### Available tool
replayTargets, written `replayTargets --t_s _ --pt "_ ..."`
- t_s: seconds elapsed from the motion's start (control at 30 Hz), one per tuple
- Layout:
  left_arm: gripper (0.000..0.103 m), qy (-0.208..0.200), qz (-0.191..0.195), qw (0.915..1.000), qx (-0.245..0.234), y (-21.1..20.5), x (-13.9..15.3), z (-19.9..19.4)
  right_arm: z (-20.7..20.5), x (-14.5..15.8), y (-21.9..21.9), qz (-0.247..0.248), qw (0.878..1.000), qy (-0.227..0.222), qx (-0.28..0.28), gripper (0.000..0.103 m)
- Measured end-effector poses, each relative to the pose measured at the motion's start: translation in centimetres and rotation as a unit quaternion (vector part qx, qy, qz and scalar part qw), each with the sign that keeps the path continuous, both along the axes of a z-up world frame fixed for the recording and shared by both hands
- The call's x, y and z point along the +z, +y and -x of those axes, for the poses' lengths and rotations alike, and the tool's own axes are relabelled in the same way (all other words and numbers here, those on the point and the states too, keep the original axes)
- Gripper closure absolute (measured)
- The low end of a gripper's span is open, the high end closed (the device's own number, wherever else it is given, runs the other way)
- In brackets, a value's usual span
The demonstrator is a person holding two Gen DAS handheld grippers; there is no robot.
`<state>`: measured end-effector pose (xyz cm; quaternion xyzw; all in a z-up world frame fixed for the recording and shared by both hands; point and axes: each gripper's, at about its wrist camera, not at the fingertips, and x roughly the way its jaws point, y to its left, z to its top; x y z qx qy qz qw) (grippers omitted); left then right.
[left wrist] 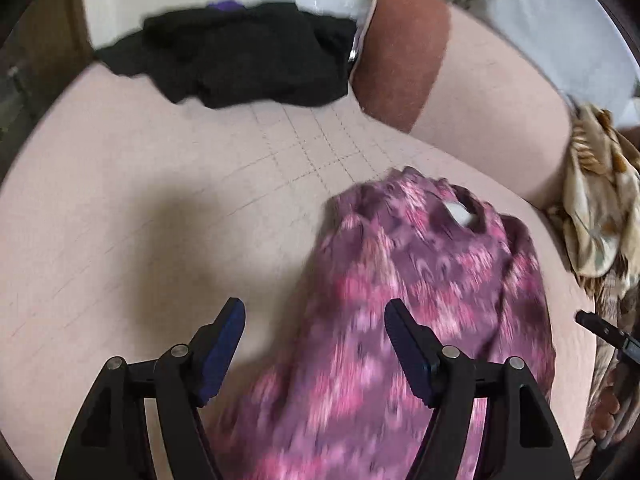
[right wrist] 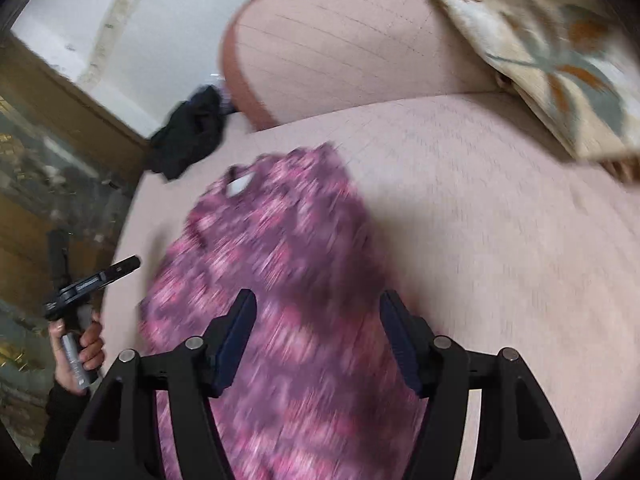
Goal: Fold small clothes
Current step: 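Grasp the collar edge with the left gripper while the right gripper grasps the hem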
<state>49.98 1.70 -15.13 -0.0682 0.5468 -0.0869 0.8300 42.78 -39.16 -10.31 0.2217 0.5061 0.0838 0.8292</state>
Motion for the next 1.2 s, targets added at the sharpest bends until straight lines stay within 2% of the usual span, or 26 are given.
replayTargets --t_s 0.1,0.13,0.17,0.23,0.3,0.33,0.37,0.4,0.43,0.47,0.53,0.6,0.63,0.67,0.7,0.73,0.77,0.83,0.87,0.93,0.97,1.03,1.2 --pt "0.027 0.024 0.004 0.9997 0.002 -0.9 -2.1 -3.8 -4.8 -1.4 -0.9 -0.016 1.0 0.016 -0.007 0.04" --pt "0.033 0.031 0.004 0.9995 -0.001 -1.1 -2.6 -4.8 -6.6 -2.1 -1.1 -0.03 0.999 0.024 -0.004 0.04" --pt "0.036 0.043 0.013 0.999 -0.005 -1.5 -3.4 -5.9 -8.0 -2.6 -1.2 -0.035 0.999 0.027 -0.007 0.045" --pt "0.05 0.056 0.021 0.9981 -0.014 -2.1 -4.2 -6.8 -10.1 -3.5 -0.9 -0.033 0.999 0.032 -0.002 0.05" --pt "0.051 0.041 0.014 0.999 -0.015 -2.5 -4.3 -7.0 -11.4 -4.3 -0.3 -0.04 0.998 0.04 0.012 0.056" --pt "0.058 0.037 0.014 0.9991 -0.017 -2.6 -4.2 -7.0 -11.9 -4.8 0.2 -0.028 0.998 0.047 0.016 0.061" --pt "0.07 0.029 0.013 0.9994 -0.014 -2.6 -4.1 -6.9 -12.2 -5.3 0.6 -0.008 0.998 0.059 0.016 0.078" --pt "0.095 0.032 0.019 0.9992 -0.017 -2.4 -4.1 -7.0 -12.4 -5.6 0.8 0.002 0.997 0.068 0.018 0.1" --pt "0.096 0.037 0.022 0.9989 -0.019 -2.3 -4.0 -7.1 -12.3 -5.6 0.7 0.008 0.998 0.067 0.021 0.099" --pt "0.096 0.025 0.019 0.9994 -0.018 -2.0 -3.4 -7.1 -12.0 -5.0 0.4 0.021 0.998 0.054 0.017 0.099" --pt "0.097 -0.032 0.009 0.9994 -0.011 -1.1 -1.4 -6.9 -11.3 -4.3 -1.1 0.027 0.999 0.042 0.001 0.099" --pt "0.097 -0.056 0.028 0.9978 0.019 0.3 -0.4 -7.0 -11.1 -3.9 -2.6 0.037 0.999 0.033 -0.014 0.099" --pt "0.096 -0.053 0.027 0.9981 0.019 0.3 -0.7 -7.3 -11.2 -4.4 -2.5 0.045 0.998 0.045 -0.011 0.099" --pt "0.096 -0.034 -0.01 0.9993 0.012 -0.5 -1.7 -7.8 -11.4 -5.0 -2.4 0.051 0.997 0.058 -0.006 0.099" --pt "0.095 -0.025 -0.025 0.9993 0.008 -0.8 -2.3 -8.0 -11.4 -5.3 -2.4 0.055 0.996 0.064 -0.006 0.098" --pt "0.09 -0.014 -0.03 0.9994 0.009 -0.9 -2.9 -8.2 -11.4 -5.3 -2.4 0.051 0.997 0.062 -0.011 0.097" --pt "0.09 -0.001 -0.023 0.9996 0.016 -0.7 -3.4 -8.4 -11.3 -4.9 -2.6 0.042 0.998 0.053 -0.013 0.094" --pt "0.082 -0.003 -0.022 0.9995 0.024 -0.4 -3.5 -8.6 -11.0 -4.2 -2.6 0.038 0.999 0.032 -0.015 0.076" --pt "0.082 -0.007 -0.028 0.9993 0.025 -0.5 -3.5 -8.6 -11.1 -4.1 -2.5 0.048 0.998 0.028 -0.013 0.061" --pt "0.086 0.002 -0.052 0.9984 0.02 -1.1 -4.0 -8.7 -11.5 -4.7 -1.9 0.067 0.997 0.04 -0.005 0.061" --pt "0.091 0.003 -0.056 0.9982 0.02 -1.4 -3.9 -8.8 -11.7 -5.4 -1.8 0.064 0.997 0.051 -0.002 0.07" --pt "0.096 0.007 -0.052 0.9984 0.018 -1.5 -3.2 -9.1 -11.8 -5.8 -1.9 0.061 0.997 0.055 -0.006 0.097" --pt "0.096 -0.033 -0.023 0.9989 0.023 -0.2 1.3 -7.0 -9.8 -3.3 -2.6 0.059 0.998 0.028 -0.025 0.098"
